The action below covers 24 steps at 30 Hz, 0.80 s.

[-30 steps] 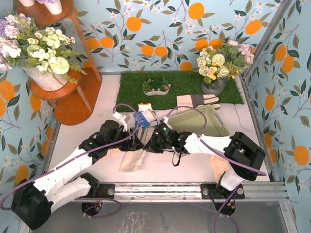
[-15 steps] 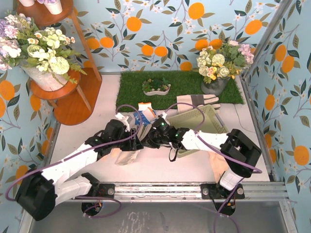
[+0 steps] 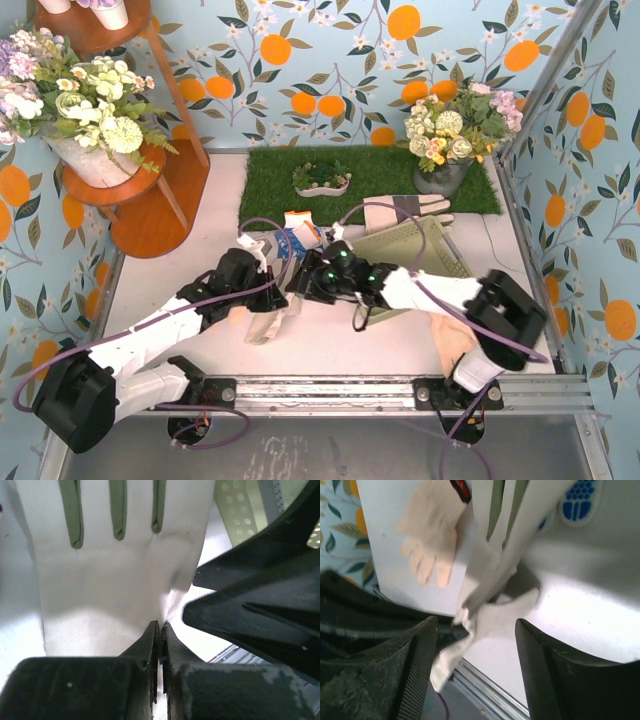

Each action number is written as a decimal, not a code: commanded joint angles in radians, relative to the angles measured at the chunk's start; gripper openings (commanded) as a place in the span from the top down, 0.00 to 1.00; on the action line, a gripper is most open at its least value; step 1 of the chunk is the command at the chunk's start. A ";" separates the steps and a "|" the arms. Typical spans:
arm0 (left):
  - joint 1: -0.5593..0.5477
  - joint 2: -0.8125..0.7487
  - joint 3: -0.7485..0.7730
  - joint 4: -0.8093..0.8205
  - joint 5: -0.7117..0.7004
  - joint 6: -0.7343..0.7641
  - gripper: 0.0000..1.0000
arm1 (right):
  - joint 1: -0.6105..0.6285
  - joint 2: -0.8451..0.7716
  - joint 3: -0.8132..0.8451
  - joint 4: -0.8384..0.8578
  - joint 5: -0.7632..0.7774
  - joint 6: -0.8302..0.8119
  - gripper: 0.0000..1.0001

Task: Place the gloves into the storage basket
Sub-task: Adjust the glove at the center of the board.

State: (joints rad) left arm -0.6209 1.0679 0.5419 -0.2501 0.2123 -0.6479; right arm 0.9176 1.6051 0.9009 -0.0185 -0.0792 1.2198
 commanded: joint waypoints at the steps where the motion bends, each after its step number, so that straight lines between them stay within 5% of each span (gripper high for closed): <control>1: 0.010 0.012 0.025 0.126 0.091 -0.001 1.00 | -0.005 -0.176 -0.094 0.057 0.011 -0.216 0.37; 8: 0.108 0.002 0.012 0.158 0.266 0.005 1.00 | 0.020 -0.266 -0.208 0.134 -0.111 -0.476 0.30; 13: 0.158 0.019 0.022 0.150 0.345 0.024 1.00 | 0.205 -0.191 -0.171 0.139 0.076 -0.760 0.27; 24: 0.161 0.040 0.056 0.078 0.336 0.071 1.00 | 0.169 -0.062 -0.166 0.202 0.130 -0.874 0.23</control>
State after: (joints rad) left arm -0.4644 1.1110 0.5461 -0.1905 0.5137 -0.6056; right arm 1.1267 1.5719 0.7296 0.0933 0.0204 0.4187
